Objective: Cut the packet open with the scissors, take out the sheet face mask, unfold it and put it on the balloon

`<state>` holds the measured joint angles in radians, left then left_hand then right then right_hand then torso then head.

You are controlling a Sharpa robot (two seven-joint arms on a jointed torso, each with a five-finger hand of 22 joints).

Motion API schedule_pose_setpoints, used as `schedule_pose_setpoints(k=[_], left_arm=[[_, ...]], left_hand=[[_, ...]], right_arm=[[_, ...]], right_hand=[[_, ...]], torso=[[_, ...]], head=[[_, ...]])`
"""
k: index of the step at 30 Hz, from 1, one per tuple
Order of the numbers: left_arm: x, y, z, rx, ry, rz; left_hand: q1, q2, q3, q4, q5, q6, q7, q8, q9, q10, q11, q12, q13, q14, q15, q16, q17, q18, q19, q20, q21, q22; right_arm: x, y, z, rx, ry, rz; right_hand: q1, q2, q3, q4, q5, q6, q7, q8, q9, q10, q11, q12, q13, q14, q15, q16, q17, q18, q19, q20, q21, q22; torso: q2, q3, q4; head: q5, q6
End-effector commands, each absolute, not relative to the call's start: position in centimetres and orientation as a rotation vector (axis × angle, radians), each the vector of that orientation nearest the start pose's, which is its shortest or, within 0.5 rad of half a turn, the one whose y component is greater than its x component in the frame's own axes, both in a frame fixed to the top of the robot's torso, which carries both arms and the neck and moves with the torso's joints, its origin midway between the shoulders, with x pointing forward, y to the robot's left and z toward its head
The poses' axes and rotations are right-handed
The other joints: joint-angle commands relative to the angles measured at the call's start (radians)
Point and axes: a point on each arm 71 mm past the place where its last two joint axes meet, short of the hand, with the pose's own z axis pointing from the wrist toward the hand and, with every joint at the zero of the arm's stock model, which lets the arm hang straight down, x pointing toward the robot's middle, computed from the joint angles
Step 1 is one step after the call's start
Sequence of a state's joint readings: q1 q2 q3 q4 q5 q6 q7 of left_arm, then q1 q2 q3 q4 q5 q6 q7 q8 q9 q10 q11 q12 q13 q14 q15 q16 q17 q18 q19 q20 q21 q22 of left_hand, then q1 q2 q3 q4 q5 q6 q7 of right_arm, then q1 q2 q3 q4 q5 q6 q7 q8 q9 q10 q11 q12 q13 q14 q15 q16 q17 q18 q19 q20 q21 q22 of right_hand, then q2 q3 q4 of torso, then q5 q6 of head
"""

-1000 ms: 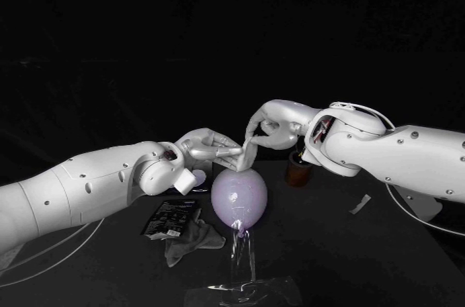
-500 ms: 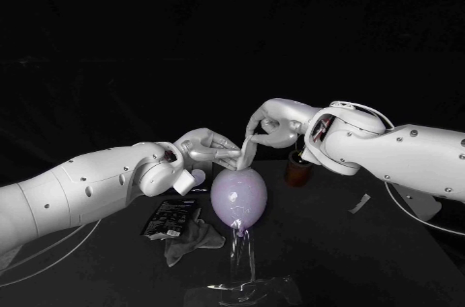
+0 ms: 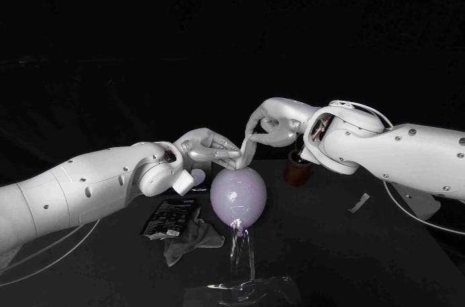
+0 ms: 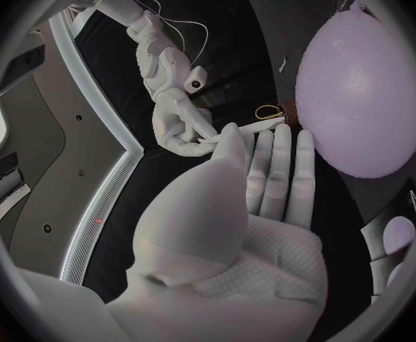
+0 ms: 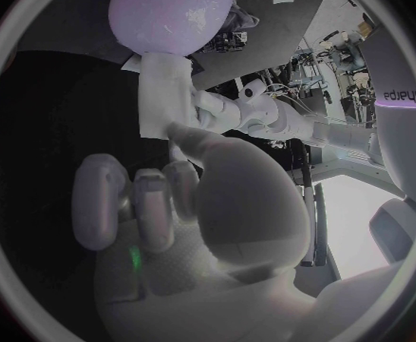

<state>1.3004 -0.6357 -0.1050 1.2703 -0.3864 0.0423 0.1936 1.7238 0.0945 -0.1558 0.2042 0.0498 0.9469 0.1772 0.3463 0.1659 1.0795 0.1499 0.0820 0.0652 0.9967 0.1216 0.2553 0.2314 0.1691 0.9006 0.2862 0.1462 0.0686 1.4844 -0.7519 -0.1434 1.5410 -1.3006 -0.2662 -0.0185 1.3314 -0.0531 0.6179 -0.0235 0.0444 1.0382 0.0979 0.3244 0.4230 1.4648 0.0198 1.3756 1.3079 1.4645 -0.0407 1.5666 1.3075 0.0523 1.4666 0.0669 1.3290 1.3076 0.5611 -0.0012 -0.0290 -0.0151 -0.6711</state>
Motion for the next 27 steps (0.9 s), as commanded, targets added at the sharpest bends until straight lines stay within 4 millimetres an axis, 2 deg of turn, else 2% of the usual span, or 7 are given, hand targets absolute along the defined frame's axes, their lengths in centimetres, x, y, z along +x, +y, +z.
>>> schedule_pose_setpoints(k=[1,10,13,17,20,24,27], left_arm=[[52.69,14.90,-17.47,-0.545,1.897,-1.514],[52.69,14.79,-17.51,-0.542,1.902,-1.507],[52.67,14.71,-17.48,-0.539,1.900,-1.510],[52.64,14.61,-17.44,-0.536,1.895,-1.515],[52.64,14.57,-17.38,-0.534,1.887,-1.519],[52.64,14.55,-17.34,-0.534,1.877,-1.523],[52.63,14.58,-17.31,-0.541,1.868,-1.529]], left_hand=[[0.000,-0.010,-0.005,0.008,-0.002,-0.001,0.009,-0.007,-0.002,-0.006,0.001,-0.001,0.000,-0.007,0.000,0.004,0.002,0.006,-0.008,0.001,-0.007,0.000],[-0.005,-0.015,-0.017,0.018,-0.002,-0.003,0.013,-0.013,-0.004,-0.008,0.003,-0.001,0.000,-0.008,0.001,0.006,0.005,0.006,-0.008,0.001,-0.008,0.001],[0.004,-0.008,-0.015,0.020,-0.002,0.004,0.009,-0.011,-0.003,-0.004,0.000,0.002,0.001,-0.004,-0.001,0.010,0.009,0.006,-0.007,0.001,-0.009,0.001],[0.033,0.012,-0.002,0.015,-0.001,0.022,-0.002,-0.004,0.000,0.014,-0.009,0.011,0.004,0.007,-0.010,0.021,0.015,0.008,-0.004,0.000,-0.010,0.002],[0.074,0.043,0.028,0.003,-0.001,0.040,-0.009,0.005,0.005,0.036,-0.020,0.021,0.005,0.018,-0.019,0.031,0.021,0.010,0.000,-0.002,-0.008,0.003],[0.108,0.073,0.063,-0.013,0.000,0.051,-0.016,0.014,0.011,0.067,-0.031,0.034,0.009,0.040,-0.031,0.046,0.028,0.013,0.009,-0.007,-0.002,0.007],[0.109,0.080,0.078,-0.011,-0.001,0.053,-0.019,0.019,0.017,0.077,-0.033,0.036,0.009,0.048,-0.034,0.054,0.033,0.013,0.014,-0.010,0.002,0.010]], right_arm=[[50.22,-14.40,-8.22,-0.294,1.550,0.803],[50.19,-14.32,-8.21,-0.295,1.549,0.804],[50.21,-14.27,-8.22,-0.295,1.551,0.803],[50.22,-14.22,-8.23,-0.296,1.552,0.803],[50.23,-14.21,-8.24,-0.296,1.552,0.803],[50.26,-14.21,-8.25,-0.295,1.553,0.801],[50.30,-14.23,-8.26,-0.296,1.554,0.799]], right_hand=[[-0.005,0.005,-0.001,-0.005,0.004,0.006,-0.001,0.006,0.009,0.009,-0.002,0.004,0.132,0.106,-0.005,0.004,0.263,-0.005,0.013,-0.005,0.004,0.201],[-0.005,0.005,0.000,-0.005,0.004,0.006,-0.001,0.008,0.010,0.010,-0.003,0.005,0.133,0.106,-0.005,0.004,0.263,-0.005,0.013,-0.005,0.005,0.201],[-0.005,0.005,0.000,-0.005,0.004,0.006,-0.001,0.008,0.010,0.010,-0.003,0.005,0.133,0.106,-0.005,0.004,0.263,-0.005,0.013,-0.005,0.005,0.201],[-0.005,0.005,0.000,-0.005,0.004,0.006,-0.001,0.008,0.010,0.010,-0.003,0.005,0.133,0.106,-0.005,0.004,0.263,-0.005,0.013,-0.005,0.005,0.201],[-0.005,0.005,0.000,-0.005,0.004,0.006,-0.001,0.008,0.010,0.010,-0.003,0.005,0.133,0.106,-0.005,0.004,0.263,-0.005,0.013,-0.005,0.005,0.201],[-0.005,0.005,0.000,-0.005,0.004,0.006,-0.001,0.008,0.010,0.010,-0.003,0.005,0.133,0.106,-0.005,0.004,0.263,-0.005,0.013,-0.005,0.005,0.201],[-0.005,0.005,0.000,-0.005,0.004,0.006,-0.001,0.008,0.010,0.010,-0.003,0.005,0.133,0.106,-0.005,0.004,0.263,-0.005,0.013,-0.005,0.005,0.201]], torso=[[-0.001,0.0003,-0.0003],[0.000,-0.0002,-0.0003],[0.000,-0.0001,-0.0003],[0.000,-0.0002,-0.0002],[0.000,-0.0003,0.0002],[0.000,-0.0002,-0.0004],[0.000,-0.0001,-0.0007]], head=[[-0.001,0.000],[-0.001,0.000],[-0.001,-0.001],[-0.001,-0.001],[-0.001,-0.002],[-0.001,-0.002],[0.000,-0.004]])
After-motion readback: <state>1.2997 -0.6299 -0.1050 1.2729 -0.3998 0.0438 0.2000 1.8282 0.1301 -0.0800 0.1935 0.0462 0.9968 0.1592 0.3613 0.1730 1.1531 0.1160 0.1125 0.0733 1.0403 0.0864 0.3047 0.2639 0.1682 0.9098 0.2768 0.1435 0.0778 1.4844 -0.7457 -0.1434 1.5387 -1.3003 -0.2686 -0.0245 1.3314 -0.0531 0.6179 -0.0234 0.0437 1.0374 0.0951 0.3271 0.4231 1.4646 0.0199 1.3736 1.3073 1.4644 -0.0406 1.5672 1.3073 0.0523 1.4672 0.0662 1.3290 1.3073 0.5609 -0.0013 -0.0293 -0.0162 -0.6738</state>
